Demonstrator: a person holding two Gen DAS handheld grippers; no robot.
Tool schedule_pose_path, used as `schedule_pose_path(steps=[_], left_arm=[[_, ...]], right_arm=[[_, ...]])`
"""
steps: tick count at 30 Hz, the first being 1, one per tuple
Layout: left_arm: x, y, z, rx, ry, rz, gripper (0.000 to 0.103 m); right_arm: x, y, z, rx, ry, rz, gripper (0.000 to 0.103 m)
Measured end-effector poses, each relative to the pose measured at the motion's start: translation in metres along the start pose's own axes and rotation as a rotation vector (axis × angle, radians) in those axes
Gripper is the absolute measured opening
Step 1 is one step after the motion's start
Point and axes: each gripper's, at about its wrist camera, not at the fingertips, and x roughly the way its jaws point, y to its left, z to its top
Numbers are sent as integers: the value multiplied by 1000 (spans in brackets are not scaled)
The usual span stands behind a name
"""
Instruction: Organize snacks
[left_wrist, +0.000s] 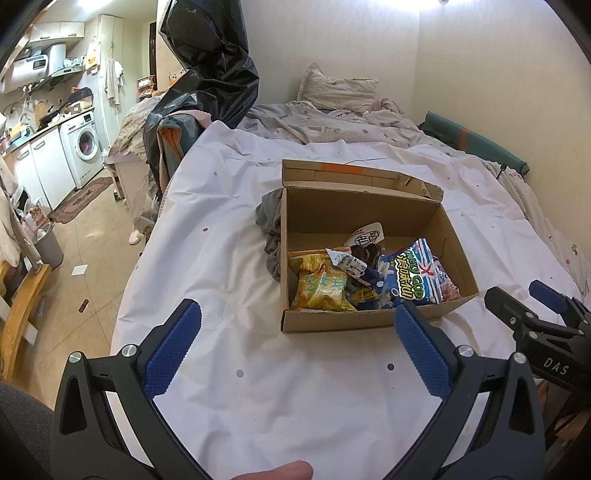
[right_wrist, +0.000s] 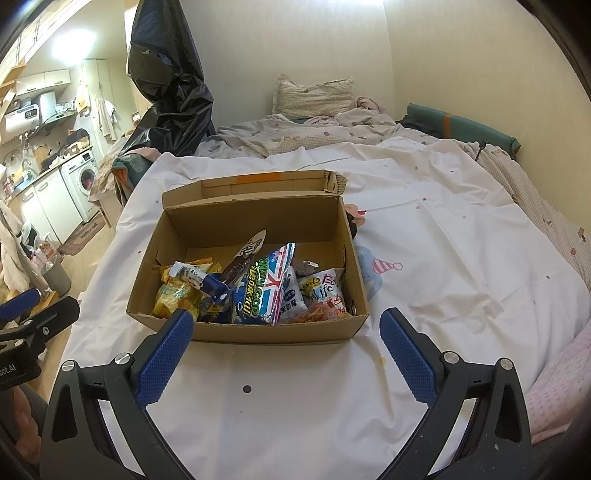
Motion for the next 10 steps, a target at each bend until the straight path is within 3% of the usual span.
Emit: schedule_pose_path(steps=[10], left_arm=[[2,0,-1,-3,10,-11,103]], right_arm=[[-3,-1,1,7,-5,3,103]])
